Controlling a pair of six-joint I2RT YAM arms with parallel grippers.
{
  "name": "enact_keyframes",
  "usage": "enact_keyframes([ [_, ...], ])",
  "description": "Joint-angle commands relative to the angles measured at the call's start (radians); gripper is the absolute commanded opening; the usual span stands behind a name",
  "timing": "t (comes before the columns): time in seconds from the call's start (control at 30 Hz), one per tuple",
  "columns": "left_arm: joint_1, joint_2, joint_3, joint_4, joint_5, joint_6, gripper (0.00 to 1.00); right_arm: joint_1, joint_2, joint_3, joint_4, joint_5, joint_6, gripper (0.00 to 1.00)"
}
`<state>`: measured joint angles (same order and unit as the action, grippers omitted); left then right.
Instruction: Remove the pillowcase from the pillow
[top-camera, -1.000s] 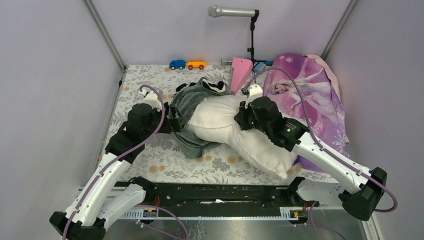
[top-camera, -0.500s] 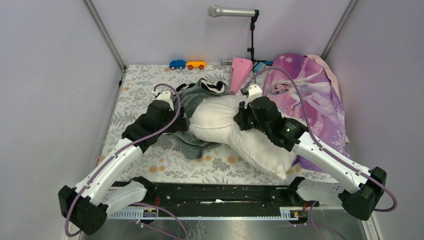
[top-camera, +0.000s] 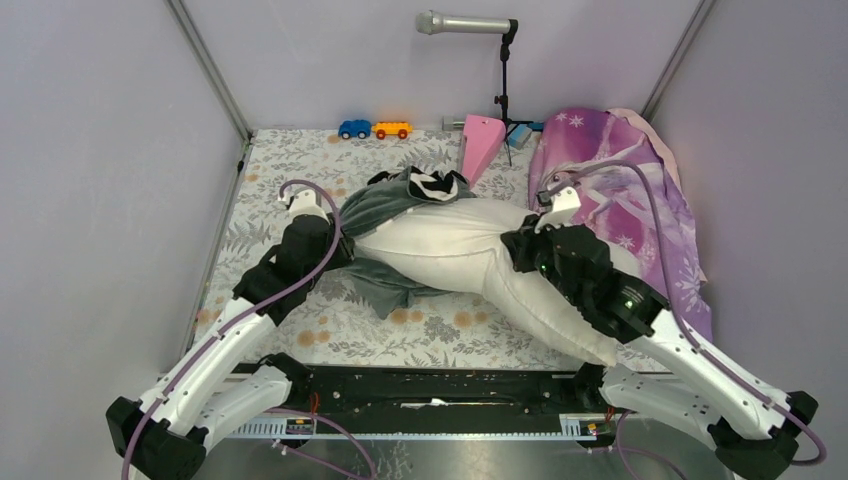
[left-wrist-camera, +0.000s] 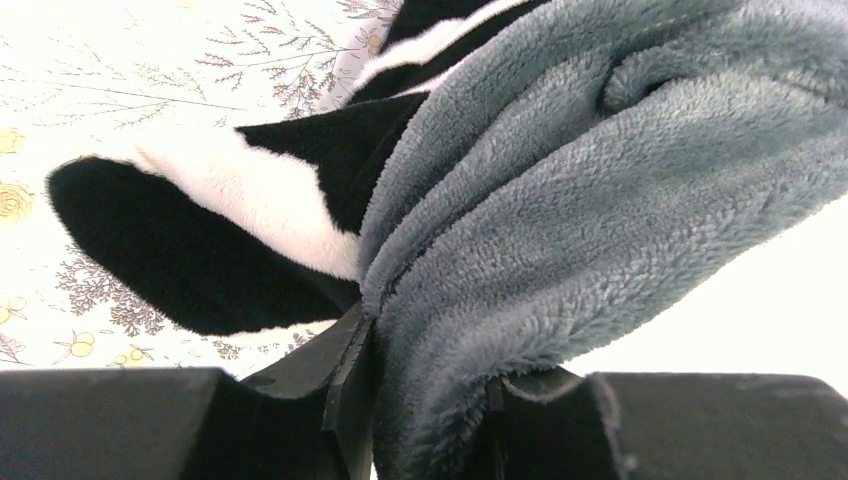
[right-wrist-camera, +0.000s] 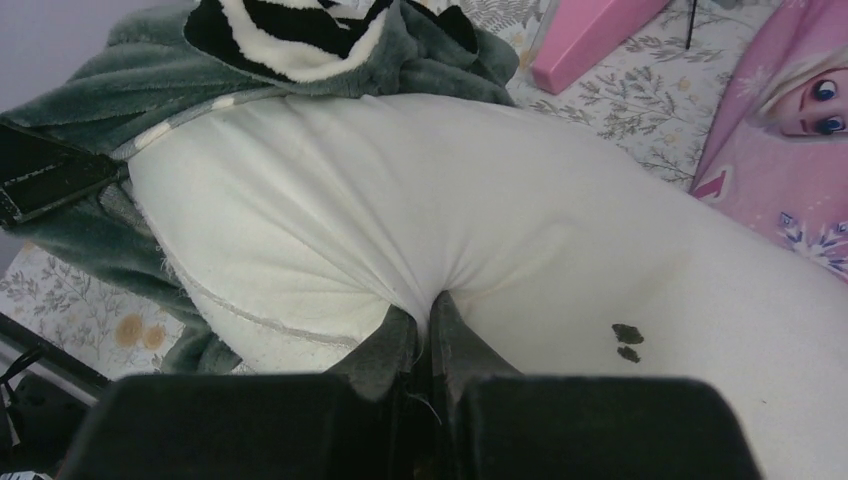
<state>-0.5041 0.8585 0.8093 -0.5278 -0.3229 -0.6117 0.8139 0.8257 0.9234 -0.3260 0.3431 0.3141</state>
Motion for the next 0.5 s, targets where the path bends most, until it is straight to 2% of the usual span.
enact_keyframes([
  [0.0, 0.062, -0.002, 0.008, -0.112, -0.280, 0.014, 0.26, -0.037, -0.148, 0.030, 0.120, 0.381, -0.031, 0.00],
  [0.07, 0.062, -0.008, 0.006, -0.092, -0.246, 0.024, 0.24, -0.037, -0.134, 0.036, 0.121, 0.279, -0.052, 0.00],
  [0.13, 0.062, -0.035, -0.017, -0.022, -0.144, 0.056, 0.20, -0.037, -0.096, 0.051, 0.119, 0.117, -0.069, 0.02],
  [0.2, 0.063, -0.064, -0.050, 0.058, -0.016, 0.071, 0.18, -0.036, -0.051, 0.066, 0.120, -0.072, -0.090, 0.21],
  [0.27, 0.062, -0.071, -0.086, 0.129, 0.088, 0.073, 0.18, -0.036, -0.001, 0.085, 0.123, -0.251, -0.111, 0.50],
  [0.33, 0.062, -0.046, -0.091, 0.135, 0.140, 0.072, 0.17, -0.037, 0.055, 0.117, 0.113, -0.365, -0.117, 0.71],
  [0.47, 0.062, 0.034, -0.090, 0.115, 0.182, 0.048, 0.13, -0.036, 0.189, 0.222, 0.049, -0.477, -0.128, 0.85],
])
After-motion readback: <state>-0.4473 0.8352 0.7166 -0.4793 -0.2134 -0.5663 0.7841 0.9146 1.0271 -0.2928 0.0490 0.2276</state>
